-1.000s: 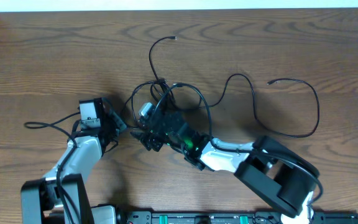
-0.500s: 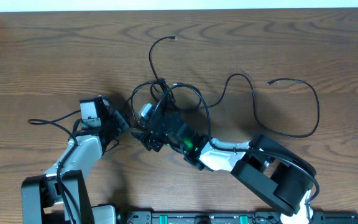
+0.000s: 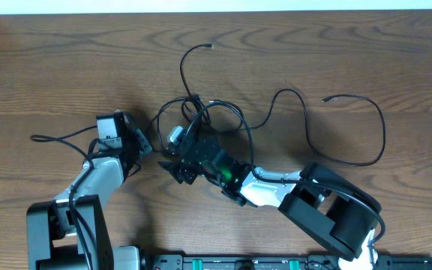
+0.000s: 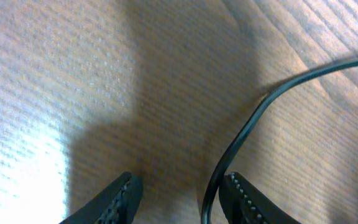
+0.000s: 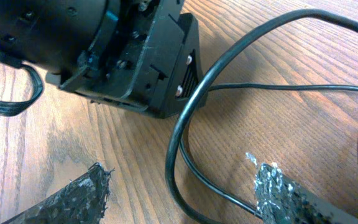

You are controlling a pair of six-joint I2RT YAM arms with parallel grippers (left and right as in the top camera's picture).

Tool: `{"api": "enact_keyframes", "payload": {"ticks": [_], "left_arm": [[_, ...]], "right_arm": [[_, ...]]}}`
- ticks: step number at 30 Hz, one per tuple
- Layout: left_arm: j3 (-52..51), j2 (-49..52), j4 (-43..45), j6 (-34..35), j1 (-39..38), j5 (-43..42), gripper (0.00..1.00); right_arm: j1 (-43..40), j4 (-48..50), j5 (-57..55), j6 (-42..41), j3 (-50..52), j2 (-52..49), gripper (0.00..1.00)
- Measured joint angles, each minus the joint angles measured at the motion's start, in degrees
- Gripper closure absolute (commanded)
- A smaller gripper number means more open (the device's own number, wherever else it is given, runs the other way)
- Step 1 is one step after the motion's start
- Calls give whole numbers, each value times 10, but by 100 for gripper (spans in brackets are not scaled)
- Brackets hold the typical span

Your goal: Untangle cables

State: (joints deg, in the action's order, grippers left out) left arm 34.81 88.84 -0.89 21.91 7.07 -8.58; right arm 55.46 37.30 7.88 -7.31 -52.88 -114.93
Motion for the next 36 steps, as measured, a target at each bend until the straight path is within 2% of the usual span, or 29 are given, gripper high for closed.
{"api": "enact_keyframes", "payload": {"ticks": [6,11,15,21,25,27,28,36], "left_arm": [[9,11,3,-6,0,3,54],[11,14,7,-9,0,3,54],[11,14,7,-10,0,2,54],[11,14,9,-10,0,2,54],[11,17,14,-10,0,2,54],[11,18,17,-10,0,2,54],[11,18,17,-10,0,2,54],[11,18,18,-10,0,1,54]], "right_arm": [[0,5,-12,1,0,-1,23],[0,54,-22,2,0,-29,23],[0,96,-25,2,0,-63,27],[0,129,-28,24,0,-86,41],[0,131,-28,52,-1,-87,66],[0,131,-28,64,-1,-89,93],[0,131,-28,71,-2,-90,99],[0,131,-30,89,-3,-91,99]]}}
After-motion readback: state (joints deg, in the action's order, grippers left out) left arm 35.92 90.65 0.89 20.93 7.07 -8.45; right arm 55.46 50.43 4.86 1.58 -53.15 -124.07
